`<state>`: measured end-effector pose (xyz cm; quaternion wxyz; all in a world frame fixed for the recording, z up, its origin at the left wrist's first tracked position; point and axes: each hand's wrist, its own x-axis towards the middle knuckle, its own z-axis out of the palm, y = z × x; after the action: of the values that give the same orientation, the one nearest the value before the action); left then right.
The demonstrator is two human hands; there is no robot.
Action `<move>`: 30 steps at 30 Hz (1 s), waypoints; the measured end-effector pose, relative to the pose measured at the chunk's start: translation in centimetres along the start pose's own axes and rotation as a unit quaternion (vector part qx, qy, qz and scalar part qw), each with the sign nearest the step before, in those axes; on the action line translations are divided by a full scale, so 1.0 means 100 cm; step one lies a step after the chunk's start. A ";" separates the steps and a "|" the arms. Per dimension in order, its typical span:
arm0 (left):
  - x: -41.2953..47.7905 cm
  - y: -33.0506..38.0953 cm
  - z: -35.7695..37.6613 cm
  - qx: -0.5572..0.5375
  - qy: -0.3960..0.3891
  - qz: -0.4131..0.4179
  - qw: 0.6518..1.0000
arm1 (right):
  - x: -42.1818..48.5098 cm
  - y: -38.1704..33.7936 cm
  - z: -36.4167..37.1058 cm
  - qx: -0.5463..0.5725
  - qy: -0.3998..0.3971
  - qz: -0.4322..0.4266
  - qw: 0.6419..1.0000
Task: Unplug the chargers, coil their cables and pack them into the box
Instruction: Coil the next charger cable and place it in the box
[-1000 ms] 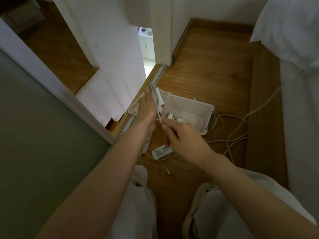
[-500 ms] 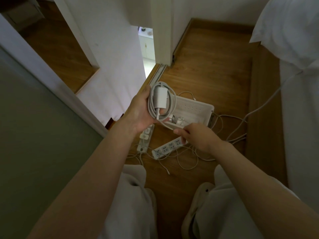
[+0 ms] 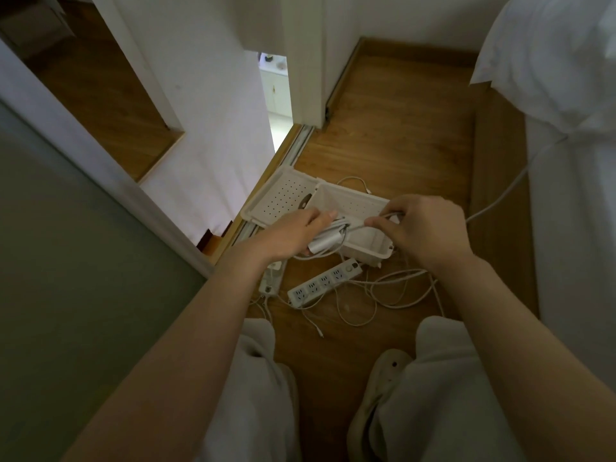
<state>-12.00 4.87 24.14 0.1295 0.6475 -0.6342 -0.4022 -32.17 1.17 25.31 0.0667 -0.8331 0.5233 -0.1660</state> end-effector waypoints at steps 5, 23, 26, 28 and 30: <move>0.010 0.003 0.019 0.078 0.052 0.000 0.996 | -0.008 0.001 0.003 0.027 0.010 0.008 1.000; 0.021 0.018 0.027 -0.172 0.230 -0.053 0.956 | -0.026 -0.040 0.007 0.342 -0.051 0.015 0.938; 0.022 0.016 0.025 -0.292 0.213 -0.088 0.928 | -0.028 -0.045 0.016 0.302 -0.068 -0.026 0.950; 0.024 0.014 0.023 -0.344 0.184 -0.112 0.914 | -0.029 -0.047 0.022 0.278 -0.078 -0.053 0.956; 0.023 0.018 0.022 -0.397 0.177 -0.129 0.891 | -0.030 -0.050 0.029 0.262 -0.094 -0.068 0.958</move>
<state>-15.06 3.24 23.15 0.4331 0.6788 -0.2987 -0.5123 -28.10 5.86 23.37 0.3199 -0.8317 0.3955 -0.2227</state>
